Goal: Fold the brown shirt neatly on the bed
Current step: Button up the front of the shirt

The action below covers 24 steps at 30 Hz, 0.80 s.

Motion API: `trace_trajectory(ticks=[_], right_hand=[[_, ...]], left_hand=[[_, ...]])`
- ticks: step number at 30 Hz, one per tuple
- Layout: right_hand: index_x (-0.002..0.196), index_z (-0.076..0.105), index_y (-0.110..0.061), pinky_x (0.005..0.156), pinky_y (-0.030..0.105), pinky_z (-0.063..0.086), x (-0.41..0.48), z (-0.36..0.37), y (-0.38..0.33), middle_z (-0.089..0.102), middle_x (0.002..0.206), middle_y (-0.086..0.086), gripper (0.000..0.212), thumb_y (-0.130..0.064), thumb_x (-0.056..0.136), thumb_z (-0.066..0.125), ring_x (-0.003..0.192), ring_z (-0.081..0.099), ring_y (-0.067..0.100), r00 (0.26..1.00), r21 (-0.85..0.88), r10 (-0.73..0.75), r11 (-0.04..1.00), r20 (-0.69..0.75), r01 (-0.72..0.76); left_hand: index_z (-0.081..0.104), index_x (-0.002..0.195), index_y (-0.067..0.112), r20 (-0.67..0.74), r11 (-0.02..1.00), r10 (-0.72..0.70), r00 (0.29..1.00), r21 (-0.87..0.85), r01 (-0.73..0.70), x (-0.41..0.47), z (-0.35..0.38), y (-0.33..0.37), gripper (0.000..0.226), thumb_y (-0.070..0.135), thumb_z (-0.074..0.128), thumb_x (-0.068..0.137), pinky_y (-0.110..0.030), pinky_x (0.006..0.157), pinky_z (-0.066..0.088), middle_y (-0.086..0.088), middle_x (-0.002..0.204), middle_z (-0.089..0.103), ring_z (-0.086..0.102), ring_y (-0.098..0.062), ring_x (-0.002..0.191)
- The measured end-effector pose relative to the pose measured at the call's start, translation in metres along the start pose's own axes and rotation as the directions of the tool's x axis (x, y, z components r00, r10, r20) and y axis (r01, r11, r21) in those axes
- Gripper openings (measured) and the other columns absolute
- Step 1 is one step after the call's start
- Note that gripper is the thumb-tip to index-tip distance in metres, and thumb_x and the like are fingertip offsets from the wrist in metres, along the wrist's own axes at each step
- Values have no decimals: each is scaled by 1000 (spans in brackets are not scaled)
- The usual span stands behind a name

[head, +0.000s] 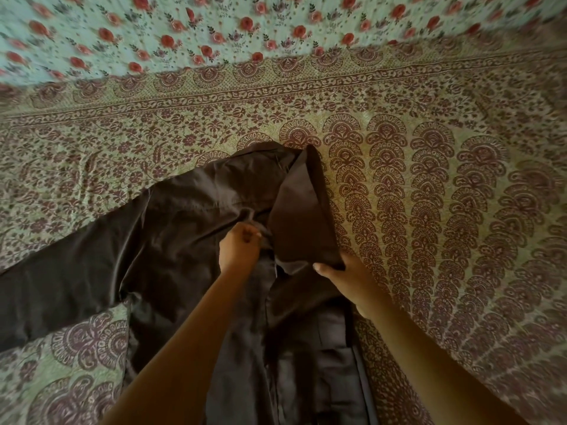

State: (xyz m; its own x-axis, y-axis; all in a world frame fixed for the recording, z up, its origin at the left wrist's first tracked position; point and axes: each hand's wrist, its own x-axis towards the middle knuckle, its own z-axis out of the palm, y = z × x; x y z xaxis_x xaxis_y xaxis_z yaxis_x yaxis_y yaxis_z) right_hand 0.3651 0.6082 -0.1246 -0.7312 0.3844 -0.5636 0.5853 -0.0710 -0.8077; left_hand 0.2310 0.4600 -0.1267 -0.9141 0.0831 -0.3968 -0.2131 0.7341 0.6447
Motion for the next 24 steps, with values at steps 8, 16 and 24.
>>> trace_trajectory(ticks=[8, 16, 24], right_hand=[[94, 65, -15, 80, 37, 53, 10, 4, 4, 67, 90, 0, 31, -41, 78, 69, 87, 63, 19, 985, -152, -5, 988, -175, -22], [114, 61, -5, 83, 26, 42, 63, 2, -35, 60, 104, 5, 30, -13, 85, 63, 98, 55, 15, 980, -55, -66, 997, -186, 57], [102, 65, -6, 67, 15, 46, 100, 9, -49, 63, 83, -4, 21, -17, 84, 66, 78, 58, 6, 981, 30, -86, 995, -174, 92]], left_hand=[[67, 91, 17, 30, 984, 180, 983, 8, -181, 4, -6, 9, 12, 20, 56, 90, -25, 65, 43, 3, 77, 65, 61, -14, 72], [64, 114, 15, -66, 933, 360, 930, 41, -358, 55, 7, 64, 29, 24, 62, 86, -28, 81, 50, -6, 109, 69, 64, -22, 99], [65, 111, 13, 81, 939, 297, 951, 155, -307, 129, 25, 106, 33, 31, 66, 84, -34, 86, 46, -10, 110, 67, 59, -28, 108]])
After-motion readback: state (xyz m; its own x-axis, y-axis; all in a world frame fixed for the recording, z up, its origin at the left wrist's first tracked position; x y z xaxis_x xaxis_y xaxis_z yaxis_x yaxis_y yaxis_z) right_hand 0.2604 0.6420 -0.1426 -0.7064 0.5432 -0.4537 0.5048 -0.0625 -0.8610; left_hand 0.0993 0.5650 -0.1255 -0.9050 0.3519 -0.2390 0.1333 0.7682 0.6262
